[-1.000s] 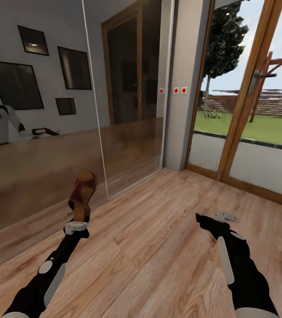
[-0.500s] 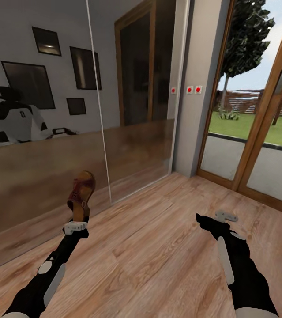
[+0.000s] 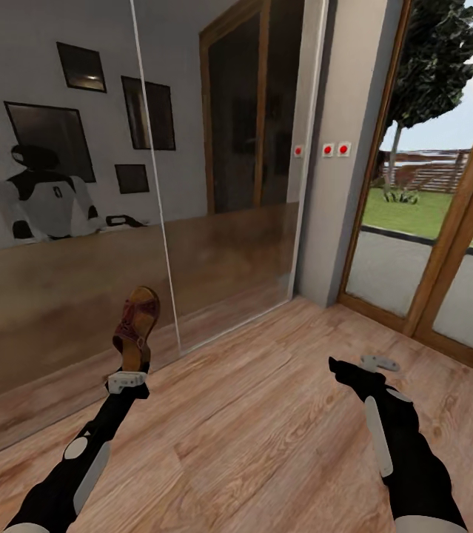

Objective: Pick up the two gym shoes and the two sandals from the corridor floor and place them onto the hallstand (shoe rack) in the corridor, making sure they are on the rack and not on the floor. Arrange them so the two gym shoes are next to each other and the two sandals are next to each other.

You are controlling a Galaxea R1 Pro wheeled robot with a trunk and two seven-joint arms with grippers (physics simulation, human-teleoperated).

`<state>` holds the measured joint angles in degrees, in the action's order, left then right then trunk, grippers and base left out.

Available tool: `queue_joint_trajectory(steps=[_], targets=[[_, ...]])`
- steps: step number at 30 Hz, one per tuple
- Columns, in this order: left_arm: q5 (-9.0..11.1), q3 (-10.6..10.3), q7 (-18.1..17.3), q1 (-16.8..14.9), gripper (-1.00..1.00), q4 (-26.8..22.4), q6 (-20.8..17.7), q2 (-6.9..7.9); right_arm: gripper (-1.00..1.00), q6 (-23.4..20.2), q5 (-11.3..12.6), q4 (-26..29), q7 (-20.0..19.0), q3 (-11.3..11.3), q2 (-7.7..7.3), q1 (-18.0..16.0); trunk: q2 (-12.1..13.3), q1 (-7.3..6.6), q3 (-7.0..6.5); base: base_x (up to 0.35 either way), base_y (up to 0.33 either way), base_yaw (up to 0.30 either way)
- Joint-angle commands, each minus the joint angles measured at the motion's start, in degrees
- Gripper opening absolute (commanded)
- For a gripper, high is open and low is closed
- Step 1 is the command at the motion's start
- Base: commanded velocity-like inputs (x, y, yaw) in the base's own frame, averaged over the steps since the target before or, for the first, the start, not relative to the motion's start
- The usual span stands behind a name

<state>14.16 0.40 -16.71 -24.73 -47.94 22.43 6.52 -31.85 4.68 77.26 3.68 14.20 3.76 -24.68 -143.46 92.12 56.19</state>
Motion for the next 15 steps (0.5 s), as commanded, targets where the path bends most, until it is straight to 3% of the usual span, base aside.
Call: queue_joint_trajectory(steps=[1,7,15], targets=[[0.61,0.04,-0.43,-0.05,-1.0,0.04,-0.01,-0.01,1.0,-0.24,0.5,0.08,0.36,0.04,0.02,-0.02,-0.02,0.02,0.06,0.288,-0.187,0.286],[0.61,0.04,-0.43,-0.05,-1.0,0.04,-0.01,-0.02,1.0,-0.23,0.5,0.08,0.36,0.04,0.02,-0.02,-0.02,0.02,0.06,0.195,-0.126,0.29],[0.61,0.04,-0.43,-0.05,-1.0,0.04,-0.02,-0.02,1.0,-0.23,0.5,0.08,0.36,0.08,0.02,-0.02,-0.02,0.02,0.06,0.013,-0.008,0.291]])
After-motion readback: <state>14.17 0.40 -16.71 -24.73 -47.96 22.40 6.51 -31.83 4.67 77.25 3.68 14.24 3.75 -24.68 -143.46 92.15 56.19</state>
